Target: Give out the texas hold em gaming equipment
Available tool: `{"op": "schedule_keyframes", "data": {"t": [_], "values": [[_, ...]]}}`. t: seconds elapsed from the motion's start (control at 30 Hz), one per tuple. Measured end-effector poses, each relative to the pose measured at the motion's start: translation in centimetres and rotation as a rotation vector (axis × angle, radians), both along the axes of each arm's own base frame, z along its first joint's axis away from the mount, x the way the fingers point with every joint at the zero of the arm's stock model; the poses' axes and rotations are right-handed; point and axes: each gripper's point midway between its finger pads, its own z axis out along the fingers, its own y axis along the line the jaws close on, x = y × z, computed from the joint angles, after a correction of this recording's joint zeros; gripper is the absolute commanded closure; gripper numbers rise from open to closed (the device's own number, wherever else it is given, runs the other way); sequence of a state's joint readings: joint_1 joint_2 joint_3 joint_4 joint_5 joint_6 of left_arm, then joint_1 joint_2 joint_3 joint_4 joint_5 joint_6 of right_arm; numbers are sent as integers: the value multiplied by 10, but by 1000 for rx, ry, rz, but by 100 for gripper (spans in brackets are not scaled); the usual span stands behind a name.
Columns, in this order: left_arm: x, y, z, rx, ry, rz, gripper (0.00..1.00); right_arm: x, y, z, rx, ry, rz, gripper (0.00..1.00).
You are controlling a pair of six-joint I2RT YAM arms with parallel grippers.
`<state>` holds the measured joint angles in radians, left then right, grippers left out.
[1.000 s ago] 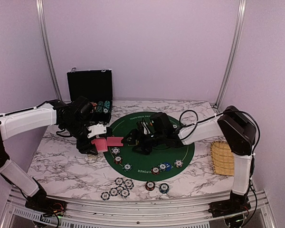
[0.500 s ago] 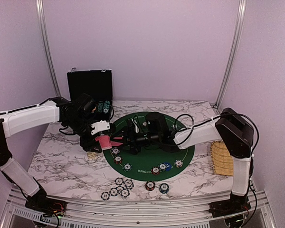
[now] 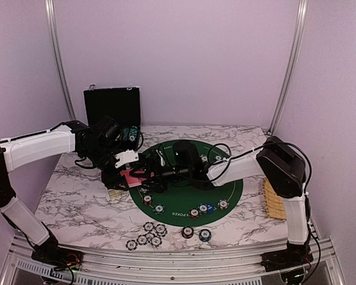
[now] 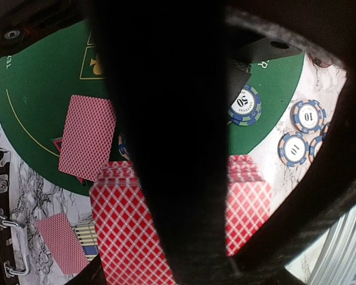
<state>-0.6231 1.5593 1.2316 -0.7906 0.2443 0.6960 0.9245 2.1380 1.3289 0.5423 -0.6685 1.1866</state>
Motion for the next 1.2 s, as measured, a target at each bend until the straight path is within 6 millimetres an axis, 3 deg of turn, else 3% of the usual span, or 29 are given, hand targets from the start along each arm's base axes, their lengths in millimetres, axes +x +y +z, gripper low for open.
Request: {"op": "schedule_keyframes", "data": {"t": [0.57,0.93,1.2], "values": [[-2,-7,4,-16,0,-16,92,-2,27,-7,7,26,51,13],[-2,-6,4,-13,2,-17,92,1,19,-22,-31,56,49,22],[-3,-6,3,-9,1,-19,93,5,11,-19,-35,40,38,24]]}}
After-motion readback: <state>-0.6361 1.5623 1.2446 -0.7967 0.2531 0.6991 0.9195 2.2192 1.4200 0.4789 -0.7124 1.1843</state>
